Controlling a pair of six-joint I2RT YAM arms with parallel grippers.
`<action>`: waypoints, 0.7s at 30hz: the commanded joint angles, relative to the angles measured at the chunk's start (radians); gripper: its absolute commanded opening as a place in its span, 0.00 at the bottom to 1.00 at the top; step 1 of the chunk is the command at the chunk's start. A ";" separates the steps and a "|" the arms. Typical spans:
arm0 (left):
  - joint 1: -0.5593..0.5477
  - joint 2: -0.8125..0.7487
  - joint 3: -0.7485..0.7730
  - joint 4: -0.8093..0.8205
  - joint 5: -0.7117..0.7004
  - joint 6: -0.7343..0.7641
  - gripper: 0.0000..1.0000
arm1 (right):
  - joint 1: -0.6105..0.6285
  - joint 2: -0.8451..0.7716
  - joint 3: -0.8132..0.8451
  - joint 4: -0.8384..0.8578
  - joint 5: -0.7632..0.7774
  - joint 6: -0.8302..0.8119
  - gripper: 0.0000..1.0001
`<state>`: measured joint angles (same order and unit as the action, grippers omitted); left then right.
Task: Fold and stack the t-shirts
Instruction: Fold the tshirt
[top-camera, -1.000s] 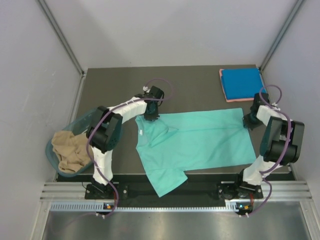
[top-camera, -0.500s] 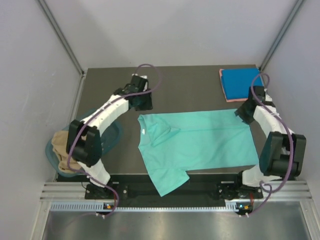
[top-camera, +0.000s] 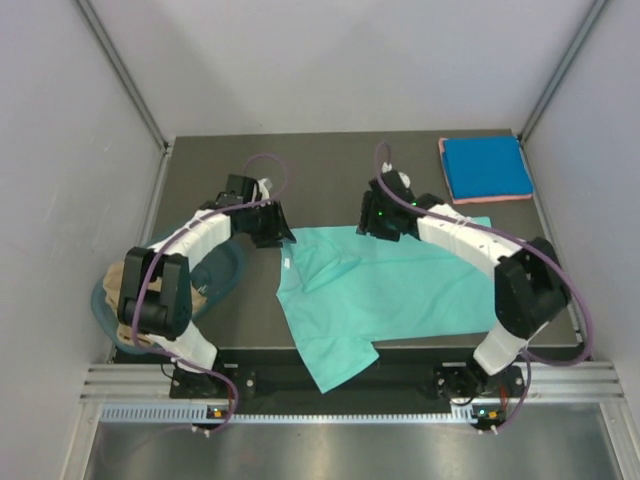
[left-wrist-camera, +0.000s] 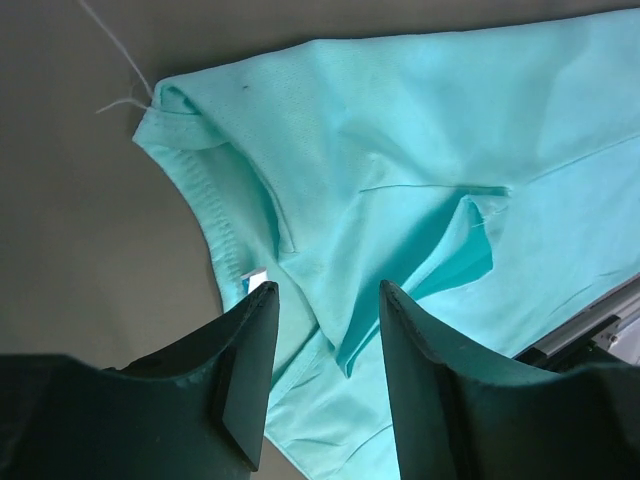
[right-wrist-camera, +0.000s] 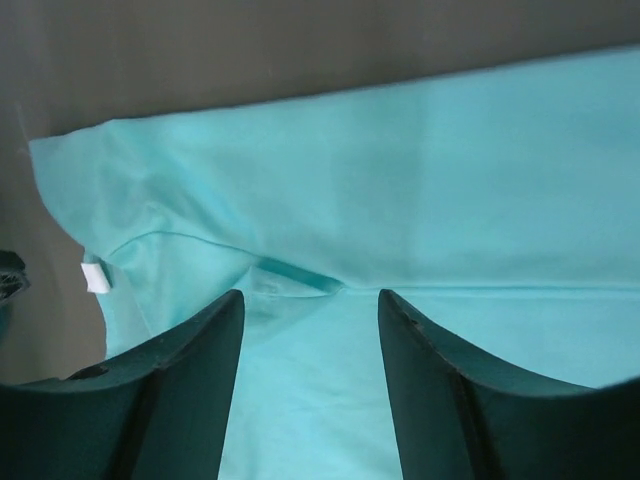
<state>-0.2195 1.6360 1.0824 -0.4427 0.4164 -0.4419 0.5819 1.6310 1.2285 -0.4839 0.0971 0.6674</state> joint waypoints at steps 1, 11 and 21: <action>0.003 -0.054 -0.025 0.088 0.042 0.015 0.50 | 0.074 0.081 0.052 -0.123 0.095 0.306 0.56; 0.009 0.025 0.080 0.015 -0.041 -0.003 0.47 | 0.255 0.128 0.051 -0.169 0.050 0.757 0.53; 0.058 0.107 0.264 -0.102 -0.129 0.003 0.46 | 0.326 0.312 0.285 -0.308 0.015 0.859 0.53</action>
<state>-0.1867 1.7164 1.3106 -0.4854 0.3302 -0.4423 0.8944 1.8847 1.4296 -0.7307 0.1261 1.4796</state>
